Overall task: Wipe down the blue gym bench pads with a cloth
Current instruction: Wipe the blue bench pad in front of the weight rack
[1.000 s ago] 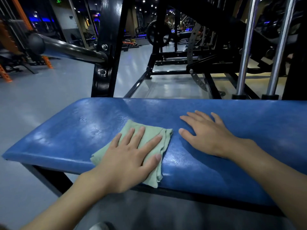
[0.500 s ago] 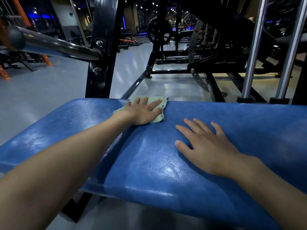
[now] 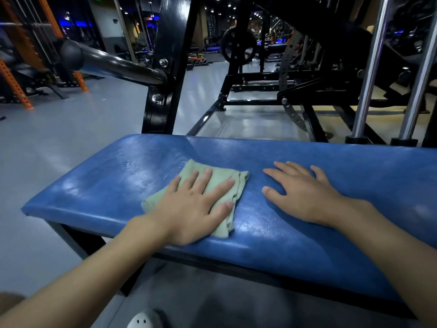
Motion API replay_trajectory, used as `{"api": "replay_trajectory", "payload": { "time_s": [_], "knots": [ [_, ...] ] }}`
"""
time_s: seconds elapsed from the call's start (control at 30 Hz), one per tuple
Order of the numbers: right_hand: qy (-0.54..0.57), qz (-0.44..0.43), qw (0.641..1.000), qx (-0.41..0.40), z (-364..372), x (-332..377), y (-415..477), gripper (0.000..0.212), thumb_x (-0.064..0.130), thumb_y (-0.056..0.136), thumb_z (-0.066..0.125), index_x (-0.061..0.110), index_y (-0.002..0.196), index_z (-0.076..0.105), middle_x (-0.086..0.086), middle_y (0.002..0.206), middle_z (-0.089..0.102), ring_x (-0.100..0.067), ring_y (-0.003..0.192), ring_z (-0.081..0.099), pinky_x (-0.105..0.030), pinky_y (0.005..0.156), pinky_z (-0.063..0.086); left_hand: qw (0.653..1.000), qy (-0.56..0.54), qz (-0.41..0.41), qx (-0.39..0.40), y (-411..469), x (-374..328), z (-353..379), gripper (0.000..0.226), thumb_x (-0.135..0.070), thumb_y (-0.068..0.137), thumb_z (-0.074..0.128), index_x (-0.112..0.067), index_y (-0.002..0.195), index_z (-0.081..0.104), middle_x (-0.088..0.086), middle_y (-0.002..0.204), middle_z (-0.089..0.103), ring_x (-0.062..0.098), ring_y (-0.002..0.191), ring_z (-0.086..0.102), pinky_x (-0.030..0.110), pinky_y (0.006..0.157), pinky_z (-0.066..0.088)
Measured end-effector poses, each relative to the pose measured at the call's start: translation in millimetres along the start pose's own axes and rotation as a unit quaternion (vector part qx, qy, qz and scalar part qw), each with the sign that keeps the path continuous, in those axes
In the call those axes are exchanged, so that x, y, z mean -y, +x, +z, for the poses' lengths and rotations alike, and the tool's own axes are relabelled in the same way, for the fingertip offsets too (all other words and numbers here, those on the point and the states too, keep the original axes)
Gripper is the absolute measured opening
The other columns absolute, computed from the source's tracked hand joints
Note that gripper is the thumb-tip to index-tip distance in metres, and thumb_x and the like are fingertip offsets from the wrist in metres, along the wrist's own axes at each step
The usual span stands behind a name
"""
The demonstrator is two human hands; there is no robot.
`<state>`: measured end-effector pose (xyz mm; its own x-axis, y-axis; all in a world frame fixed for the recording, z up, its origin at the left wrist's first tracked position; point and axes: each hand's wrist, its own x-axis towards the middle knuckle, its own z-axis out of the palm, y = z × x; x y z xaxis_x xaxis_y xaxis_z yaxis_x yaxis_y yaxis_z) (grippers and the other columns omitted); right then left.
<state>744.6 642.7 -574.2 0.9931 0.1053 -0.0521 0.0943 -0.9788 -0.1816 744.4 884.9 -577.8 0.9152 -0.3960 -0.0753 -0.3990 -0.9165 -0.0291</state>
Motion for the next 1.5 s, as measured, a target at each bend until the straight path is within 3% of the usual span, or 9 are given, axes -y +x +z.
{"api": "replay_trajectory", "payload": {
  "time_s": [0.13,0.23,0.37,0.63,0.8,1.0,1.17,1.3,1.5],
  "knots": [
    [0.025,-0.017,0.999,-0.024,-6,12,3,0.059,0.058,0.099,0.024,0.036,0.154,0.024,0.010,0.165,0.009,-0.010,0.151,-0.004,-0.053,0.120,-0.006,1.000,0.006,-0.007,0.007,-24,-2,-1,0.077,-0.076,0.070,-0.014,-0.062,0.146,-0.012,-0.002,0.167,-0.009,0.021,0.153,-0.009,0.048,0.122,-0.002],
    [0.012,-0.023,1.000,0.012,4,16,3,0.065,0.063,0.097,0.019,0.038,0.156,0.011,0.011,0.166,-0.002,-0.012,0.151,-0.010,-0.054,0.119,-0.008,1.000,0.007,-0.006,0.014,-3,2,-4,0.063,-0.076,0.088,0.002,-0.061,0.148,-0.009,0.000,0.167,-0.007,0.023,0.153,-0.007,0.051,0.121,0.000],
    [-0.011,-0.019,1.000,0.011,11,15,5,0.065,0.064,0.097,0.016,0.039,0.156,0.007,0.011,0.166,-0.007,-0.012,0.151,-0.013,-0.053,0.119,-0.008,1.000,-0.001,-0.015,0.002,58,18,-6,0.056,-0.068,0.096,0.014,-0.058,0.150,0.000,0.001,0.167,0.001,0.023,0.153,-0.002,0.053,0.120,0.002],
    [-0.013,-0.021,1.000,0.008,10,14,7,0.065,0.064,0.095,0.014,0.040,0.155,0.005,0.012,0.165,-0.008,-0.010,0.150,-0.014,-0.052,0.119,-0.008,0.997,-0.023,-0.062,0.046,185,39,-22,0.062,-0.074,0.092,0.010,-0.057,0.151,-0.001,0.000,0.168,-0.002,0.027,0.153,-0.003,0.058,0.119,-0.001],
    [-0.005,-0.020,1.000,0.007,10,13,8,0.065,0.065,0.094,0.014,0.042,0.155,0.007,0.012,0.165,-0.007,-0.010,0.150,-0.013,-0.052,0.119,-0.008,0.998,-0.029,-0.050,0.031,152,33,-16,0.060,-0.070,0.095,0.012,-0.054,0.153,0.001,0.002,0.168,-0.003,0.028,0.153,-0.003,0.054,0.120,-0.002],
    [-0.002,-0.011,1.000,0.014,4,15,7,0.064,0.063,0.096,0.022,0.039,0.155,0.014,0.011,0.166,0.001,-0.012,0.151,-0.007,-0.054,0.119,-0.007,1.000,-0.008,-0.012,0.010,36,25,-6,0.056,-0.067,0.097,0.010,-0.057,0.150,-0.003,0.000,0.167,-0.005,0.022,0.153,-0.006,0.049,0.121,-0.001],
    [0.025,-0.039,0.999,-0.017,-2,31,16,0.061,0.060,0.098,0.025,0.037,0.155,0.017,0.011,0.165,0.004,-0.009,0.151,-0.007,-0.054,0.119,-0.008,1.000,0.007,-0.014,0.013,-29,22,-4,0.073,-0.076,0.071,-0.014,-0.065,0.143,-0.014,-0.007,0.166,-0.014,0.017,0.152,-0.013,0.043,0.122,-0.006],
    [0.002,-0.042,0.999,0.014,11,38,21,0.063,0.063,0.098,0.018,0.039,0.156,0.009,0.012,0.166,-0.004,-0.010,0.151,-0.011,-0.054,0.119,-0.008,1.000,-0.002,-0.017,0.021,-1,29,-5,0.064,-0.077,0.083,-0.002,-0.064,0.146,-0.010,-0.003,0.167,-0.009,0.019,0.153,-0.011,0.048,0.122,-0.002],
    [-0.015,-0.039,0.999,0.012,14,37,22,0.063,0.063,0.097,0.013,0.041,0.155,0.005,0.013,0.165,-0.009,-0.008,0.150,-0.014,-0.052,0.120,-0.009,0.999,-0.022,-0.039,0.012,113,52,-10,0.055,-0.068,0.096,0.014,-0.059,0.150,0.003,0.000,0.168,0.000,0.024,0.153,-0.003,0.053,0.120,0.000]
  ]
}}
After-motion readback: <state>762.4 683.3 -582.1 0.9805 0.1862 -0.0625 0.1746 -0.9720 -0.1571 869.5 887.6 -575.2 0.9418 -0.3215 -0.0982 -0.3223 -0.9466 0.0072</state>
